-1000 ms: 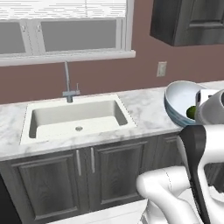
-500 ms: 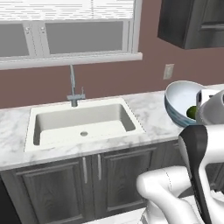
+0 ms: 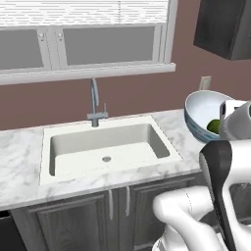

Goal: Pick the lime from the cabinet and place it in the bowl. Then pick the bowl and place it in the sink. Then turn on the sink facuet.

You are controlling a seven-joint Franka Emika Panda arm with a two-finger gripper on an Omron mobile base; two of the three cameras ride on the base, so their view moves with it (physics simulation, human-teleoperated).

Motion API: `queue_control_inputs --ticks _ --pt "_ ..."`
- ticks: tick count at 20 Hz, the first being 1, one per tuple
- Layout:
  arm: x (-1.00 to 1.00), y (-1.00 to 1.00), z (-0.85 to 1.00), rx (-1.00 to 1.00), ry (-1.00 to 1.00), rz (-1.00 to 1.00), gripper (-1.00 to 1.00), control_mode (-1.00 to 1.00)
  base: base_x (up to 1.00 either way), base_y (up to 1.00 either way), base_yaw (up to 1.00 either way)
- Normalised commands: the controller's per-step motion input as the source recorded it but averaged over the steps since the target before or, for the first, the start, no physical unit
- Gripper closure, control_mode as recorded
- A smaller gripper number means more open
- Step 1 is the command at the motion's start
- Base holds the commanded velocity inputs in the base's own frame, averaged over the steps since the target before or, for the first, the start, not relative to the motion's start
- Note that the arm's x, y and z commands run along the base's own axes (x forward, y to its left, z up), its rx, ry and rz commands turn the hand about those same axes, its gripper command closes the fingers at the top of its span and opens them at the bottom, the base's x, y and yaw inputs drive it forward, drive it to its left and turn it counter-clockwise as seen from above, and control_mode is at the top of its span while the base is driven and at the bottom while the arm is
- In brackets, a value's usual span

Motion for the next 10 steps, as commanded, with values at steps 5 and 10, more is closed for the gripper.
queue_control_inputs --ticks 5,10 --pt "0.0 0.0 0.0 0.0 0.0 0.0 1.0 1.0 0.65 0.07 0.0" --pt "0.0 0.0 0.0 0.0 0.0 0.0 1.0 1.0 0.56 0.0 0.0"
